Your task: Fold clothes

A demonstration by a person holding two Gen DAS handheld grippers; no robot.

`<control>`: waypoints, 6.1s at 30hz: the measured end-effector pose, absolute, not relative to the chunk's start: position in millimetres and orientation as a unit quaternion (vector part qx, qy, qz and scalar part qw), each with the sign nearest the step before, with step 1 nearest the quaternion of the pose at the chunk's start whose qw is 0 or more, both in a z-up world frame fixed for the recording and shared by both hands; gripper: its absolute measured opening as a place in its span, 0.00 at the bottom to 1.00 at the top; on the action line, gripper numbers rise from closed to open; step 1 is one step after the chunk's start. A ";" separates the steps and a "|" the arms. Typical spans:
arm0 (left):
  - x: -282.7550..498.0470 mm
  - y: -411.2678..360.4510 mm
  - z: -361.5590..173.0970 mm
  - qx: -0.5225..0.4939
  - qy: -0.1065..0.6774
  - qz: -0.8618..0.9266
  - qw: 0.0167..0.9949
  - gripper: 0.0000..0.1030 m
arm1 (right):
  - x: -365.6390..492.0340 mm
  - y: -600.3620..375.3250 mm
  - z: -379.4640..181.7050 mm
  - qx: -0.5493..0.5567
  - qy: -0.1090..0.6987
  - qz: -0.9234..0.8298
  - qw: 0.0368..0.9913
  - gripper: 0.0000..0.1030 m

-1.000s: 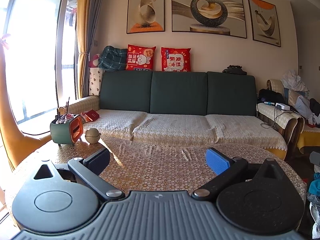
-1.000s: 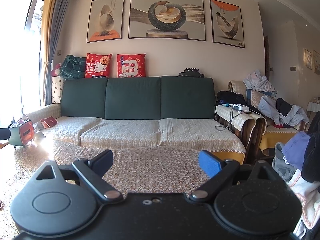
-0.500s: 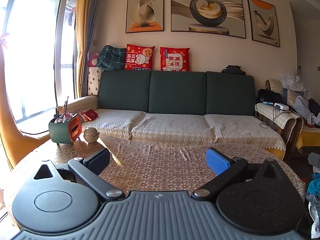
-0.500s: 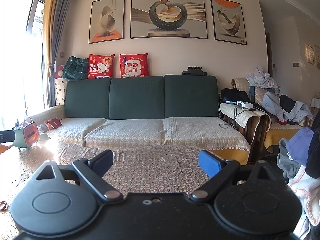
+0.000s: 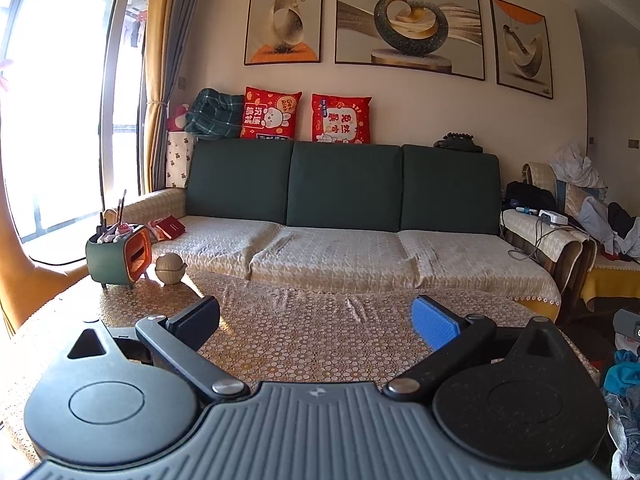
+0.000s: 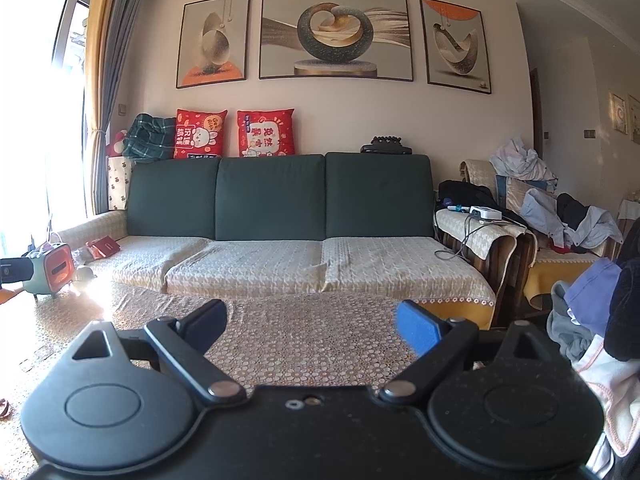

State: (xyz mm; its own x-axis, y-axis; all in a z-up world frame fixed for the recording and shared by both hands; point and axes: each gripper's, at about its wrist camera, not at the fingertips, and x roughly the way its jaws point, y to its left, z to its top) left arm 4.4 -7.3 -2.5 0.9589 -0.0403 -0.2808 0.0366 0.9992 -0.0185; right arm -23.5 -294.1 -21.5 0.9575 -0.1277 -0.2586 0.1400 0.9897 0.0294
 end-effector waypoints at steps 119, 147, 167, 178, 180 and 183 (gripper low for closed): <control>-79.5 -506.2 46.8 0.166 -0.138 -0.650 0.728 0.94 | -220.6 -610.8 88.0 -0.025 0.095 -0.238 0.966 1.00; 6.9 -418.5 21.1 0.097 -0.019 -0.510 0.854 0.13 | -215.1 -687.7 78.6 0.120 0.144 -0.242 0.952 1.00; 17.0 -376.4 0.0 0.095 0.028 -0.487 0.868 0.13 | -148.6 -750.1 72.4 0.275 0.118 -0.275 0.913 1.00; 49.8 -291.6 34.1 0.023 0.011 -0.376 0.926 0.13 | -97.4 -629.7 142.8 0.107 0.058 -0.156 0.980 1.00; 61.1 -263.4 40.5 0.025 0.006 -0.341 0.940 0.13 | -75.0 -611.5 147.8 0.102 0.063 -0.127 0.985 1.00; 77.6 -215.8 49.9 0.028 0.001 -0.287 0.958 0.13 | -37.0 -582.8 154.4 0.090 0.070 -0.088 0.990 1.00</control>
